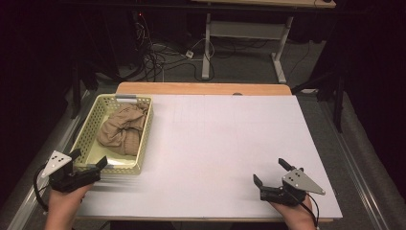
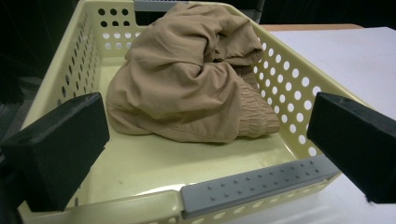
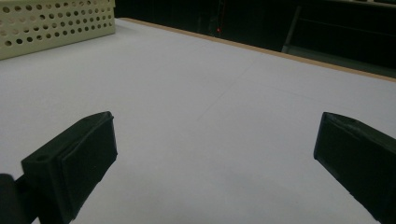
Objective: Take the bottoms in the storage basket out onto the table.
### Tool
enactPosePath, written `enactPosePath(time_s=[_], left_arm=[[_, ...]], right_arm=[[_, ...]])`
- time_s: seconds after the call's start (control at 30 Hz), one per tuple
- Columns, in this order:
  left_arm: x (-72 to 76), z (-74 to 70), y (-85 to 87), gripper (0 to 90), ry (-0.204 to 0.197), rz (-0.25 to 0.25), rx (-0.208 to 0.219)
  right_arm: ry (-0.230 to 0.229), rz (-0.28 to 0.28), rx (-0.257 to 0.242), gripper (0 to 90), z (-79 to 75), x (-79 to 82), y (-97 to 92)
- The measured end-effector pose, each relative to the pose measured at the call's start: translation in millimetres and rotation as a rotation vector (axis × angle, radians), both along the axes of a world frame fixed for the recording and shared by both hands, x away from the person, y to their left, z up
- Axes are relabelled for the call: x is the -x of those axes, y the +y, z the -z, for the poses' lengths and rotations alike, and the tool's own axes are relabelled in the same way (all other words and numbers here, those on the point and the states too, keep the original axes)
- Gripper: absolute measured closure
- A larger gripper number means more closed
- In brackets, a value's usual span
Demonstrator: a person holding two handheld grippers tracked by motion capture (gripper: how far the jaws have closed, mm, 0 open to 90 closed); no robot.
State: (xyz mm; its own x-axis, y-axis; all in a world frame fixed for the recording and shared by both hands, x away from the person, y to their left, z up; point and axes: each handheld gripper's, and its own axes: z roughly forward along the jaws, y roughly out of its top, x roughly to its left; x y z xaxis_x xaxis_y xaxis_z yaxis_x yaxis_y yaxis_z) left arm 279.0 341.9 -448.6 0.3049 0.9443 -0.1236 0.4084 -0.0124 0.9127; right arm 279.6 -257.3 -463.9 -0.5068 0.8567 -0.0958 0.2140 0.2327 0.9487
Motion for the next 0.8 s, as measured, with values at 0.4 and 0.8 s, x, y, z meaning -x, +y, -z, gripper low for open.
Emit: enactPosePath(time_s=[0.4,0.8], left_arm=[[-0.4,-4.9,-8.8,0.0,-0.016,0.022,-0.015],[0.9,-28.5,-38.5,0.0,-0.062,0.074,-0.023]], right_arm=[[0.004,-0.003,-0.009,0.3,-0.3,-0.1,6.7],[0.033,-0.004,-0.020,0.3,5.6,-2.3,5.7]])
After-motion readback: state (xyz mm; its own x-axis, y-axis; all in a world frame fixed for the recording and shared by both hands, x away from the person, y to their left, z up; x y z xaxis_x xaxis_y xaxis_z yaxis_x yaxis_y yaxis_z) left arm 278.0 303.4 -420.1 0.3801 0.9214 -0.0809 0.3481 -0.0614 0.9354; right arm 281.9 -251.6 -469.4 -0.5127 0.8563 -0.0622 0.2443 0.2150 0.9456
